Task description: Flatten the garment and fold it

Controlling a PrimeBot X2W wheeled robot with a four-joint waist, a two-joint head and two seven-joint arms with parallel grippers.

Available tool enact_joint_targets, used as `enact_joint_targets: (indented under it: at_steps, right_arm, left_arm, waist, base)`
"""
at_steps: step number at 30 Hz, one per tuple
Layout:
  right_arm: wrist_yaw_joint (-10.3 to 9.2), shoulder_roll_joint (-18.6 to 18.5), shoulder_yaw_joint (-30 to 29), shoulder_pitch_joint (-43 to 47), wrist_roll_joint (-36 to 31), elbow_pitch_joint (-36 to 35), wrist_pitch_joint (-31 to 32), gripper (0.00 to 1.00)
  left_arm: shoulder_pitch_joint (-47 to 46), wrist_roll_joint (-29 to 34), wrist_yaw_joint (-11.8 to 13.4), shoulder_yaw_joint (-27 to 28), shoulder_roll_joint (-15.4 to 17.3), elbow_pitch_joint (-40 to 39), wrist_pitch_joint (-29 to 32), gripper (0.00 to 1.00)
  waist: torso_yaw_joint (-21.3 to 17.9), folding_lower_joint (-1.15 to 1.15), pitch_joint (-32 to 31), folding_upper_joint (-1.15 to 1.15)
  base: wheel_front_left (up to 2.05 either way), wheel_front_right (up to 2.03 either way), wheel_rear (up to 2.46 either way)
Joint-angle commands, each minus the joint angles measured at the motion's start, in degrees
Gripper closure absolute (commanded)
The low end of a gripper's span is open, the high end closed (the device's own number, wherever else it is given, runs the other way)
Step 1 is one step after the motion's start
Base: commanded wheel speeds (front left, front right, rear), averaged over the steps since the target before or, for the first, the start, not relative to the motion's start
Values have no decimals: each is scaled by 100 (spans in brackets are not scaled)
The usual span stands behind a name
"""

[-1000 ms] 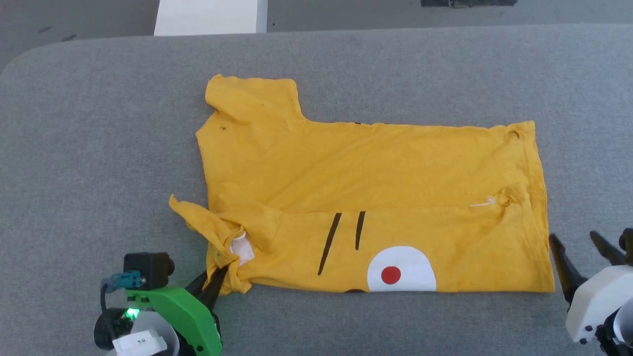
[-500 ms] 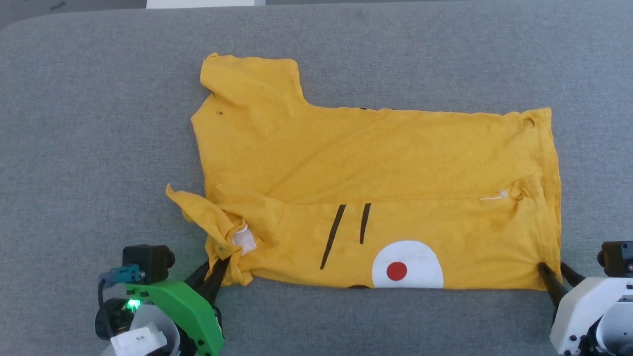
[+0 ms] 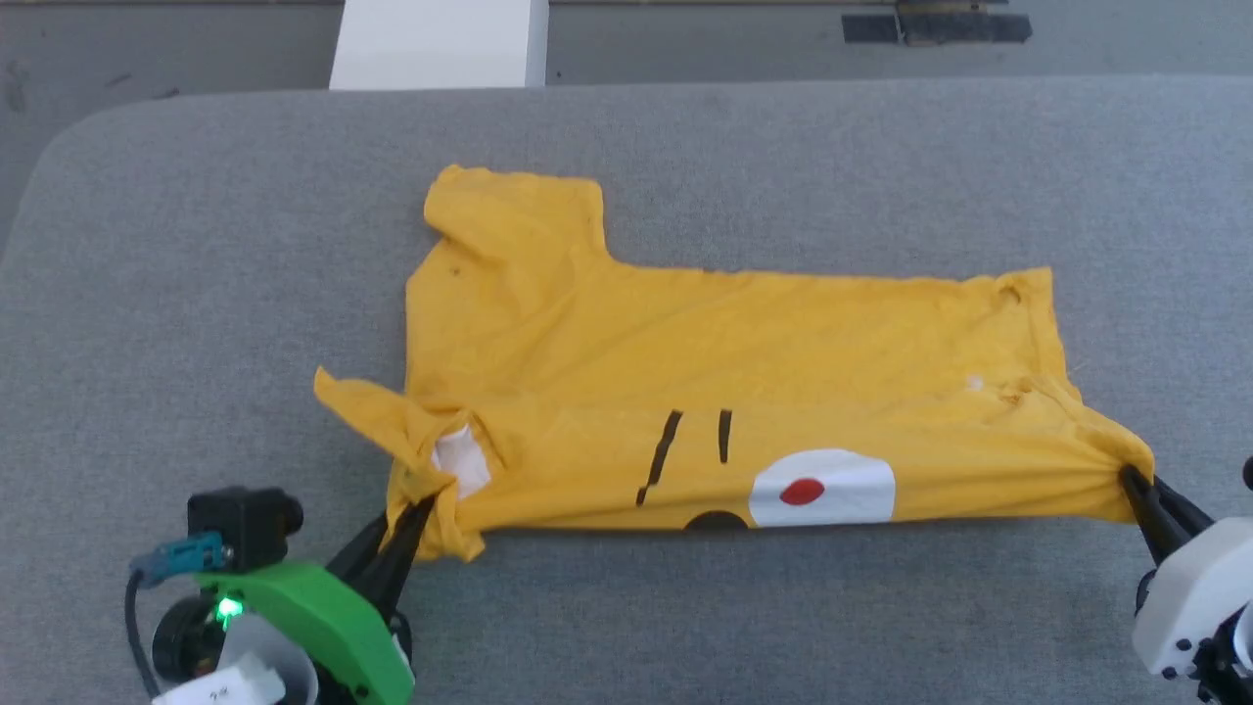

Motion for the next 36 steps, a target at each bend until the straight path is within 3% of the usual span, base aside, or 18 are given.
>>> enact_joint_targets:
  at_steps: [1, 6, 12, 21, 22, 23, 24, 25, 26, 27, 28, 36]
  right_arm:
    - [-11, -23, -71, 107, 53, -134, 64, 100]
    - [-11, 125, -146, 605, 177, -438, 275, 100]
    - [-11, 303, -165, 1181, 192, -382, 439, 100]
    - [-11, 439, 55, 1340, 224, 153, 197, 100]
    - [-11, 447, 70, 1328, 232, 219, 164, 100]
    - [-11, 454, 68, 1311, 233, 262, 123, 100]
    - [-11, 465, 48, 1276, 225, 299, 36, 92]
    - [-11, 467, 49, 1261, 217, 337, -4, 74]
    - [-11, 464, 62, 1251, 218, 379, -30, 56]
    - [-11, 465, 64, 1234, 237, 387, -73, 11]
    - [-11, 465, 43, 1209, 255, 382, -146, 0]
    - [-11, 433, -175, 1049, 216, -15, -584, 0]
  left_arm:
    - [215, -62, 118, 84, 85, -128, 59, 100]
    - [802, -279, 351, 142, 98, -387, 263, 100]
    - [1210, -322, 532, 9, 7, -121, 361, 100]
    - [981, -582, 217, -232, -442, 894, 153, 100]
    - [933, -618, 191, -216, -499, 1005, 98, 98]
    - [903, -635, 168, -216, -524, 1086, 73, 84]
    - [869, -642, 146, -210, -541, 1175, 40, 13]
    - [840, -652, 141, -183, -565, 1232, -13, 0]
    - [814, -663, 124, -169, -582, 1292, -50, 0]
    - [799, -675, 108, -155, -588, 1321, -77, 0]
    - [788, -701, 98, -104, -606, 1332, -148, 0]
    - [973, -747, 243, 508, -440, 685, -662, 0]
  waist:
    - [31, 0, -176, 0]
    - [59, 0, -200, 0]
    - [106, 0, -172, 0]
    - [183, 0, -273, 0]
    - [187, 0, -292, 0]
    - [188, 0, -308, 0]
    - [189, 0, -323, 0]
    - [190, 0, -333, 0]
    - [187, 0, -345, 0]
    - [187, 0, -354, 0]
    - [187, 0, -366, 0]
    - [139, 0, -411, 0]
  base:
    - [0, 0, 0]
    - [0, 0, 0]
    - [0, 0, 0]
    - [0, 0, 0]
    - [0, 0, 0]
    - [0, 0, 0]
    - [0, 0, 0]
    - [0, 0, 0]
    - [0, 0, 0]
    - [0, 0, 0]
    - [0, 0, 0]
    - [0, 0, 0]
